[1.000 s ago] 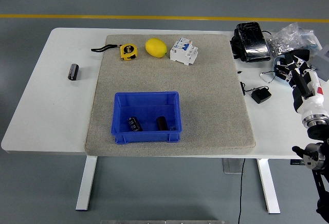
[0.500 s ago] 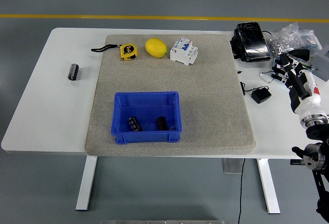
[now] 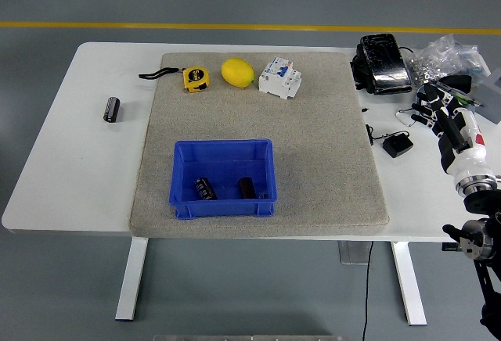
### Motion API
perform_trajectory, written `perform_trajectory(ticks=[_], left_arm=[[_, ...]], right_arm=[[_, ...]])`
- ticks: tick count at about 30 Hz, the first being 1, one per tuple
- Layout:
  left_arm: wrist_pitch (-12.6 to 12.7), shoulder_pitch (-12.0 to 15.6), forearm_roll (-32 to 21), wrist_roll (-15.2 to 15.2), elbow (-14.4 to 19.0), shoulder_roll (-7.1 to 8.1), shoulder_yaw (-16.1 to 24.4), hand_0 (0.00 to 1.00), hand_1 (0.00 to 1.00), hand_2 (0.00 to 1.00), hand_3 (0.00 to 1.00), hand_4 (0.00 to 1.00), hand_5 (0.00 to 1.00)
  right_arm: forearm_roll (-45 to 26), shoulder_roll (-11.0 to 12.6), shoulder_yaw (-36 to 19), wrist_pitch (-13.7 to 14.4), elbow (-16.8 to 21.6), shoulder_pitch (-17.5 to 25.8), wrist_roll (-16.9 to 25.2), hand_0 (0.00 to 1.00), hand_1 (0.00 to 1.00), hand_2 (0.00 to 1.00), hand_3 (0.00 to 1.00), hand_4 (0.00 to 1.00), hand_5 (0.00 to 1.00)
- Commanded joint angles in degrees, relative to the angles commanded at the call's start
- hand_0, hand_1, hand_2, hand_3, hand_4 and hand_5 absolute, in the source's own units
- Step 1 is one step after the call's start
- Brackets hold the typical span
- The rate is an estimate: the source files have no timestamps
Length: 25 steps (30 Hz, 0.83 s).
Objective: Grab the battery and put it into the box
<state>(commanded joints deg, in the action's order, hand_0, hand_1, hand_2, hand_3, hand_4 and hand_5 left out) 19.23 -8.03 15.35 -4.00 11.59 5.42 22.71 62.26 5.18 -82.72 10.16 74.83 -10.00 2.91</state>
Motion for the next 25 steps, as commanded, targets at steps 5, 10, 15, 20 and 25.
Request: perform_trajectory(ticks=[5,10,15,20,25], left_arm=[[0.0,0.0,-0.1,0.0,0.0,0.03,0.0,0.685,0.653,0.737,0.669,0.682,0.517],[0.0,0.0,0.2,-0.1,0.0,0.03,0.2,0.685,0.650,0.737,0.670,0.681,0.517],[0.0,0.1,0.7,-0.2,0.0,0.06,0.5,0.685,0.653,0.737,0.669,0.680,0.516],[0.1,0.1,1.1,-0.3,0.0,0.10,0.8,0.685,0.653,0.737,0.669,0.680,0.516],[0.1,0.1,1.8,-0.5,0.1,0.14,1.1,0.684,0.652,0.737,0.668,0.681,0.518]], right_arm=[[0.2,-0.1,0.2,0.0,0.0,0.0,-0.1,0.700,0.694,0.752,0.762,0.998,0.673],[0.2,-0.1,0.6,0.0,-0.1,0.1,-0.1,0.700,0.693,0.751,0.763,0.998,0.678],[0.3,-0.1,0.8,-0.1,-0.1,0.1,-0.2,0.700,0.693,0.751,0.761,0.998,0.679],[0.2,0.0,1.0,0.0,0.0,-0.1,-0.2,0.700,0.693,0.751,0.761,0.998,0.679],[0.4,0.1,0.8,0.0,0.0,0.0,-0.3,0.700,0.693,0.751,0.759,0.998,0.680]])
